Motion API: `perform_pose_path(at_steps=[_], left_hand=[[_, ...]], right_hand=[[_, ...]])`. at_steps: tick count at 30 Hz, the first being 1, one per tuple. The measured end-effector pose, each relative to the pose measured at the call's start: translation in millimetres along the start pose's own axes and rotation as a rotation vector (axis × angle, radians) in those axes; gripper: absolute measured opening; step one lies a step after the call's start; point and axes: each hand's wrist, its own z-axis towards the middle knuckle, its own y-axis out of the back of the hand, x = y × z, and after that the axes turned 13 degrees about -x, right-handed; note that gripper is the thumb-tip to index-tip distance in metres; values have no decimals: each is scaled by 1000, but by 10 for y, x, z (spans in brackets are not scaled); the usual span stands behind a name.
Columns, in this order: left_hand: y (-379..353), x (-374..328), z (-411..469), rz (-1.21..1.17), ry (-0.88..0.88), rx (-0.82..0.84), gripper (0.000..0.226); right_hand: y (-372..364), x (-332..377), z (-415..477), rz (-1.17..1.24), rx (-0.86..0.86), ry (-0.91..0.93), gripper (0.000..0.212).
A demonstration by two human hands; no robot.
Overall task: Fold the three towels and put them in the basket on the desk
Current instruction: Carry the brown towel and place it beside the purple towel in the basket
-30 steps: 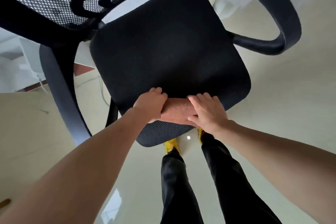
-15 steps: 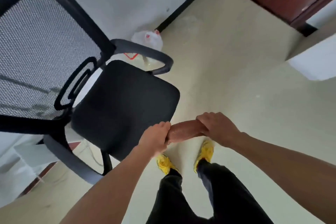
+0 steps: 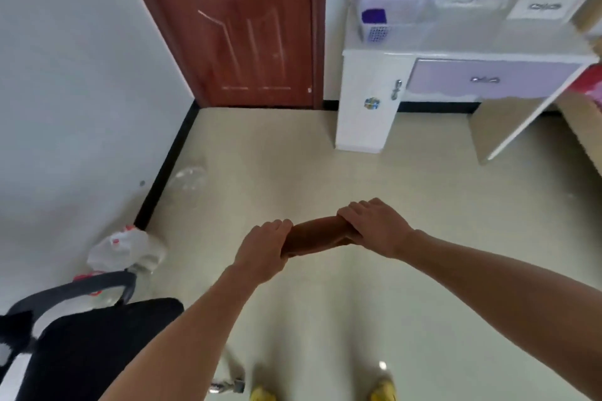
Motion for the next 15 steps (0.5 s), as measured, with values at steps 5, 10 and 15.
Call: perform_pose_path(at_steps=[5, 10, 15], left_hand=[[120, -879, 1055, 27, -89, -47, 32], [126, -1237, 2189, 34, -173, -75, 30], [-60, -1352, 3455, -4, -247, -80, 31]], right_hand=[[438, -1196, -69, -63, -90, -89, 25], [577, -2209, 203, -122, -133, -137, 24], [433, -3283, 742, -176, -127, -202, 27]])
